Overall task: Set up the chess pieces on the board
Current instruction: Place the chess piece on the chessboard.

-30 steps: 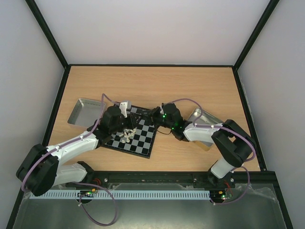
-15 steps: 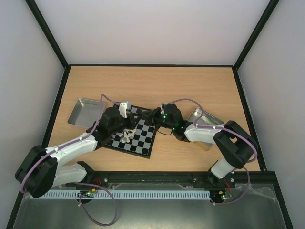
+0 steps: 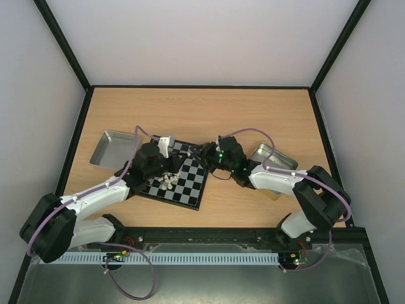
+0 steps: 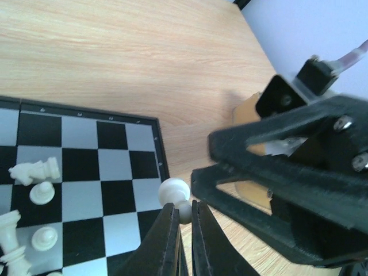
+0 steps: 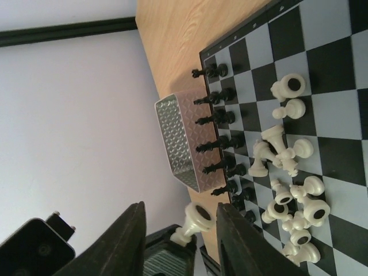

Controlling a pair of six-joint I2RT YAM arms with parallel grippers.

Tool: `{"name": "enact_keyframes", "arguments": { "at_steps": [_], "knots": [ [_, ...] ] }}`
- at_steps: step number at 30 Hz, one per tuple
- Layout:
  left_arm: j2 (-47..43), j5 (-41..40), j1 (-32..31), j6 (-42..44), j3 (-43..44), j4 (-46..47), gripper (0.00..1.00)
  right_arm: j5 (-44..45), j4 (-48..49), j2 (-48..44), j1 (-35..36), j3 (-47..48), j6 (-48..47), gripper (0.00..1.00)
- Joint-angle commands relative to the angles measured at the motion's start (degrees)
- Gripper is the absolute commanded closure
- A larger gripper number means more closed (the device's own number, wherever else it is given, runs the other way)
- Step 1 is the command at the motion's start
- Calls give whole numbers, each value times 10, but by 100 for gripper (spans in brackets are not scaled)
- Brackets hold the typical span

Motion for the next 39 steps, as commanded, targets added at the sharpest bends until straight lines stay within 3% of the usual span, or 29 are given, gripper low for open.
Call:
{"name": "enact_keyframes", "arguments": {
  "at_steps": [1, 8, 13, 18, 29, 39],
  "knots": [
    [-11, -18, 0, 22, 9, -42, 97, 50, -59, -26, 0, 20, -43, 64],
    [17, -30, -13, 45, 66, -167, 97, 196, -189, -101, -2, 23, -134, 58],
    [88, -74, -55, 71, 156, -290, 95, 363, -303, -184, -3, 21, -226, 57],
    [190, -113, -82, 94, 270, -387, 94, 458, -371, -250, -5, 10, -274, 54],
    [361, -125, -77, 111, 427, -477, 94, 472, -385, -291, -7, -13, -303, 54],
    [421, -117, -51, 102, 472, -492, 94, 464, -388, -294, -7, -13, -319, 54]
  ]
}}
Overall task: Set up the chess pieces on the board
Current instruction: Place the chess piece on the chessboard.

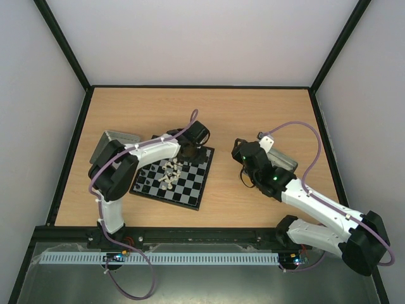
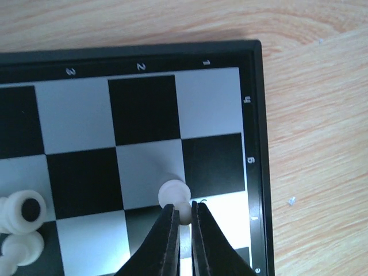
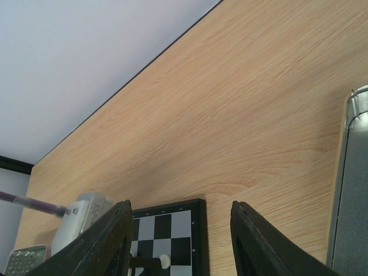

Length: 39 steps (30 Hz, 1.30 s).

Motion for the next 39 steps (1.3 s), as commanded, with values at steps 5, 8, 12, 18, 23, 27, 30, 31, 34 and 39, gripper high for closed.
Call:
{"name": "enact_keyframes", "arguments": {
  "at_steps": [5, 8, 12, 18, 23, 27, 30, 31, 34, 39],
  "knots": [
    [27, 3, 19, 7, 42, -35, 94, 15, -6, -8, -2, -4, -8, 54],
    [38, 4, 23, 15, 59, -45, 94, 13, -6, -7, -2, -5, -8, 54],
    [49, 16, 30, 20, 73, -45, 93, 13, -7, -9, -2, -5, -9, 54],
    [65, 20, 37, 25, 96, -50, 92, 10, -6, -10, -2, -3, -9, 54],
    [75, 20, 41, 27, 108, -53, 89, 6, -7, -14, -2, -1, -11, 53],
    [78, 14, 42, 29, 115, -55, 88, 6, -9, -16, -2, -1, -11, 53],
    [79, 13, 45, 30, 117, -55, 88, 4, -10, -16, -2, 0, -12, 53],
    [80, 14, 45, 30, 118, -54, 88, 3, -10, -16, -2, 1, -12, 53],
    [81, 14, 46, 30, 120, -56, 84, 2, -12, -17, -2, 3, -12, 53],
    [73, 21, 46, 32, 126, -58, 71, -3, -16, -22, -2, 6, -12, 53]
  ]
}}
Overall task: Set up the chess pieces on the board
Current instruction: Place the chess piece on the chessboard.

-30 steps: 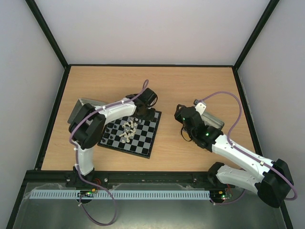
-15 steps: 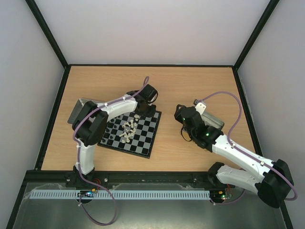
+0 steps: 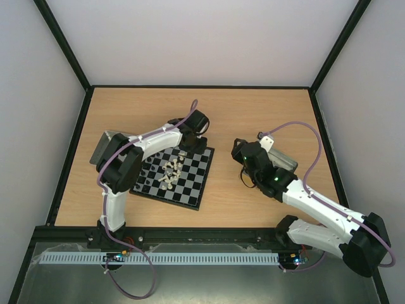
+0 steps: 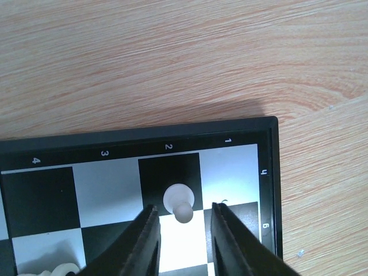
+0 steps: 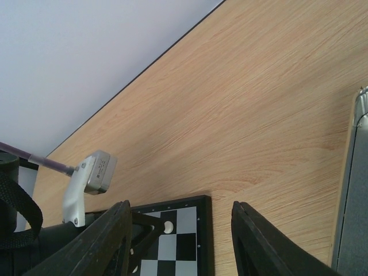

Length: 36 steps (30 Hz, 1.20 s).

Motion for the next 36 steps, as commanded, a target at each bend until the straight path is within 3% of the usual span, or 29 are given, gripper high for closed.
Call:
{"name": "enact_keyframes", "arguments": {
  "at_steps": [1, 9, 12, 21, 26, 36],
  "knots": [
    [2, 6, 3, 6, 21, -16, 69, 7, -18, -16, -2, 6, -5, 53],
    [-92, -32, 4, -14, -9, -11, 65, -36, -28, -9, -2, 19, -32, 50],
    [-187, -60, 4, -28, -80, 8, 64, -68, -32, 4, -3, 29, -56, 46],
    [-490, -142, 6, -60, -270, 46, 60, -142, -59, 101, 0, 83, -122, 45],
    [-642, -166, 7, -61, -346, 50, 49, -159, -64, 168, 32, 128, -120, 45],
    [-794, -190, 7, -50, -420, 51, 42, -151, -79, 314, 120, 210, -85, 45]
  ]
}}
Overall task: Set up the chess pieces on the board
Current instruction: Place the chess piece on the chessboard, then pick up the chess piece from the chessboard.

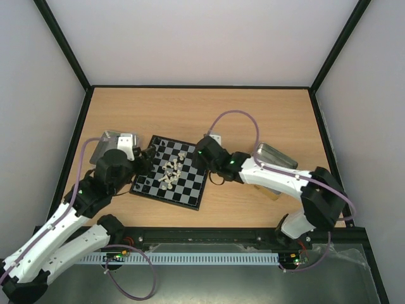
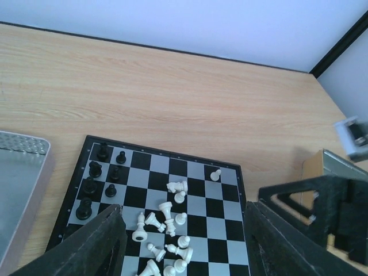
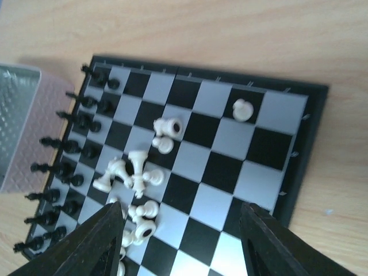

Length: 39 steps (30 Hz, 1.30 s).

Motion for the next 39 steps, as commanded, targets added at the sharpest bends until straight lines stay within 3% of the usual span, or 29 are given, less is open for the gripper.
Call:
{"name": "enact_keyframes", "arguments": {
  "at_steps": [1, 12, 20, 22, 31, 39],
  "knots": [
    [-33, -32, 3, 4, -14, 0, 41, 4, -29, 59, 34, 39, 17, 45],
    [-59, -45, 3, 1, -23, -1, 37, 30, -95, 162, 92, 115, 41, 48],
    [-44, -35, 3, -20, -24, 21, 37, 58, -144, 199, 97, 152, 32, 57],
    [-42, -35, 3, -20, -26, 22, 37, 51, -143, 206, 96, 159, 24, 60],
    [-51, -60, 3, -33, -27, 14, 37, -31, -99, 241, 97, 176, 1, 59],
    [-58, -66, 3, -42, -30, 8, 37, -48, -94, 255, 100, 188, 1, 69]
  ]
}}
